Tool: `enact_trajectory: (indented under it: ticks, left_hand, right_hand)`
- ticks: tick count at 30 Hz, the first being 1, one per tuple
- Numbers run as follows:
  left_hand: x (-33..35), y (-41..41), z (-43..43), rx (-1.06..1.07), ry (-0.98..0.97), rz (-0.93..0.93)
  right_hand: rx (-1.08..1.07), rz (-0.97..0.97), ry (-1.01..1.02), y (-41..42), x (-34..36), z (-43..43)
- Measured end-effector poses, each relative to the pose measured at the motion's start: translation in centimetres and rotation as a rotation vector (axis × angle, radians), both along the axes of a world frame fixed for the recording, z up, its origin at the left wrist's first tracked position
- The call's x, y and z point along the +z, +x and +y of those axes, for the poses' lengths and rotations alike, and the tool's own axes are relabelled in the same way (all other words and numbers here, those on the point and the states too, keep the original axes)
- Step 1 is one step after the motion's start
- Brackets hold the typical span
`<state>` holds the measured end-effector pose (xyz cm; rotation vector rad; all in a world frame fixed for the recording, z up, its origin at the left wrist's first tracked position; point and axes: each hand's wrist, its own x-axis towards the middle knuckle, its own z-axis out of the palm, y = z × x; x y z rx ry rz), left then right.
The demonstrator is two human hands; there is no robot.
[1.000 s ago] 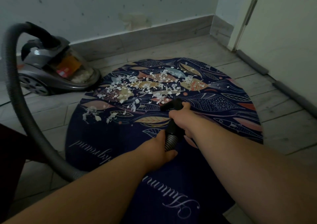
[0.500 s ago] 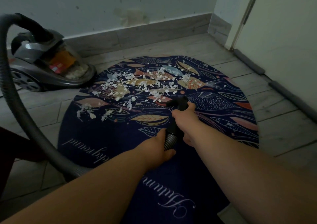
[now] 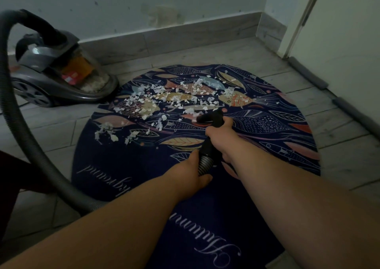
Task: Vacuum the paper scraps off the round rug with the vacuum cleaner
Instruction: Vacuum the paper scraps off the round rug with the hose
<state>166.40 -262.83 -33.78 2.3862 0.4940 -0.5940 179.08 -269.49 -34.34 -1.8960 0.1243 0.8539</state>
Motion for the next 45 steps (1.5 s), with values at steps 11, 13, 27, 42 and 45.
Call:
enact_trajectory:
  ticks: [11, 13, 27, 42, 45]
  left_hand:
    - [0.7, -1.5, 1.0, 0.023, 0.011, 0.019]
    - [0.5, -1.4, 0.8, 0.006, -0.001, 0.014]
    - [-0.6, 2.1, 0.0, -0.077, -0.015, -0.022]
    - [-0.3, 2.3, 1.0, 0.036, -0.05, -0.028]
    - [-0.2, 1.9, 1.1, 0.051, -0.058, -0.028]
  right_hand:
    - [0.073, 0.026, -0.018, -0.9, 0.4, 1.5]
    - [0.043, 0.013, -0.024, -1.0, 0.3, 1.2]
    - [-0.139, -0.03, -0.002, 1.5, -0.3, -0.8]
    - [-0.059, -0.055, -0.043, 2.2, -0.3, 1.4]
    - [-0.032, -0.058, -0.051, 2.0, -0.2, 1.8]
